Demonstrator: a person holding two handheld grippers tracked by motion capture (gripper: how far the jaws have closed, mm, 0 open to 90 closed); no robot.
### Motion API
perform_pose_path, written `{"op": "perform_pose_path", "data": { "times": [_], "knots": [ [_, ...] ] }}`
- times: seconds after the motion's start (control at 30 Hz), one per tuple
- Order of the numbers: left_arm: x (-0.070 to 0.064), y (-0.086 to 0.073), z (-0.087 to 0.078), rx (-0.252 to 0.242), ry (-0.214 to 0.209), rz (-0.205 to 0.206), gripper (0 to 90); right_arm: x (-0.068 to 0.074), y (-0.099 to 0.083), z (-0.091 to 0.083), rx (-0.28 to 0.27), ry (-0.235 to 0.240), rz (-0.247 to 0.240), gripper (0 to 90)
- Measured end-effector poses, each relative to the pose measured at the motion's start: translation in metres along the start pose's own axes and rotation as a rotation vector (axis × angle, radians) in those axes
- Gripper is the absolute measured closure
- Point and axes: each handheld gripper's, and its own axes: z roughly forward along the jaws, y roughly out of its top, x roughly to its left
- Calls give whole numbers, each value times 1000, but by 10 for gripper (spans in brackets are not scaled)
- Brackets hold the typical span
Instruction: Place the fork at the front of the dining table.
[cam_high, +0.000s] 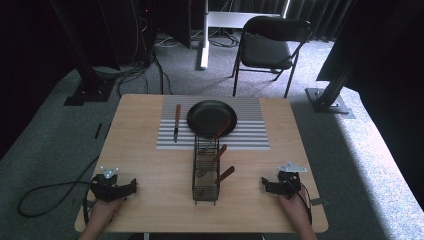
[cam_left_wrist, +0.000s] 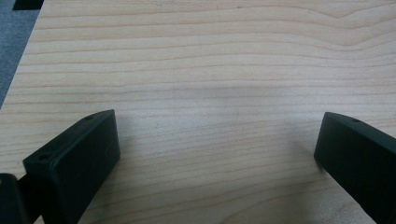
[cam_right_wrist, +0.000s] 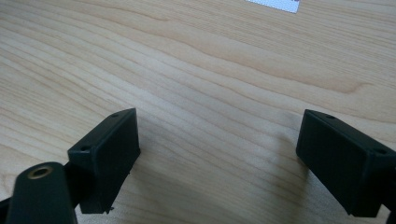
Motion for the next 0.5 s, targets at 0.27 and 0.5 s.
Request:
{"op": "perform_pose_path", "data": {
  "times": [0.27, 0.5],
  "knots": [
    [0, 0, 0, 0, 0, 3, 0, -1, 1, 0, 13, 5, -5, 126],
    [0, 0, 0, 1, 0, 4, 0, 0, 6, 1, 45, -13, 14, 120]
  ]
}}
